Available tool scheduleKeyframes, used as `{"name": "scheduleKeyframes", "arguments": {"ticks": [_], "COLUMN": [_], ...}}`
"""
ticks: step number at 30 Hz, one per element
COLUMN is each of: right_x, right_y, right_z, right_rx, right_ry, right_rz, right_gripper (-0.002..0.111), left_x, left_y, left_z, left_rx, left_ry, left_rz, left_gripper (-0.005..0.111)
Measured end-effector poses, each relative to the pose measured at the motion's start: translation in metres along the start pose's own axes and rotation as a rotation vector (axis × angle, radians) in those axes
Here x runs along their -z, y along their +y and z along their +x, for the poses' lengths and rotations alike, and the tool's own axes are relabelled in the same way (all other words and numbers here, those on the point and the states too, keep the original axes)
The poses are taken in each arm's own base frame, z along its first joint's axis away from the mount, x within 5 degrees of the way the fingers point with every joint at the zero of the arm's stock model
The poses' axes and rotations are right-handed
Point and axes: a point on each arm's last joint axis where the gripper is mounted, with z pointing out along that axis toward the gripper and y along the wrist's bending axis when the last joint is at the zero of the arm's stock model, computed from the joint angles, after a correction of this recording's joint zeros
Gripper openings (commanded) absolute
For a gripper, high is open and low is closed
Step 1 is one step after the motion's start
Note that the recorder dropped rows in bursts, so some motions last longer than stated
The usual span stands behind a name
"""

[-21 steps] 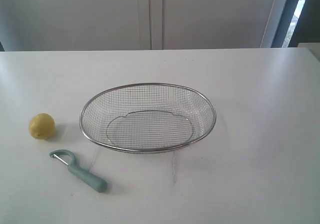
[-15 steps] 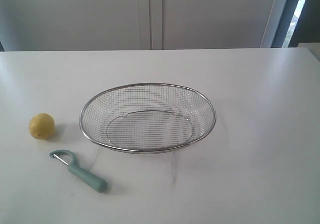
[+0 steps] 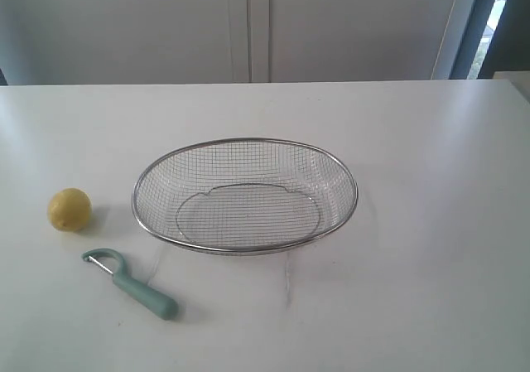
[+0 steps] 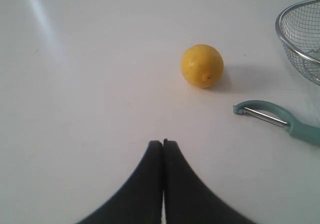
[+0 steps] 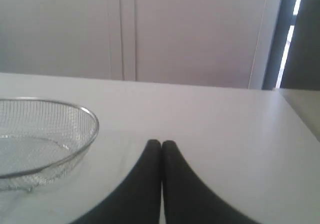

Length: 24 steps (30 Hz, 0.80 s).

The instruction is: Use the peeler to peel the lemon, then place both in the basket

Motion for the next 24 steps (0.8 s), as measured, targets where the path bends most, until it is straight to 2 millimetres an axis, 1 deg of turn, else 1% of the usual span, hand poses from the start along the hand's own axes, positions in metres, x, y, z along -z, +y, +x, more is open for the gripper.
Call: {"name": "scheduleKeyframes", "arguments": {"ticks": [8,20,22,24], "right_x": [0.002,0.002,0.003,0.003], "right_y": [0.000,0.000,0.000,0.000], "right_z": [-0.019,-0.021,-0.021,-0.022], "right_rx": [0.000,0.000,-0.019,-0.103], "right_ry": [-0.215,-0.235,-0.237,-0.239], "right_rz": [-0.002,-0.002,-0.004,-0.014], "right_gripper": [0.000,0.000,0.000,0.000], "left_x": [0.000,0.000,0.000,0.000], "left_y": [0.000,0.000,0.000,0.000], "left_z": [0.000,0.000,0.000,0.000], "left_rx": [0.000,0.000,0.000,0.000], "left_ry": [0.000,0.000,0.000,0.000], "left_rz": [0.000,0.000,0.000,0.000], "left_gripper": [0.000,0.000,0.000,0.000]}}
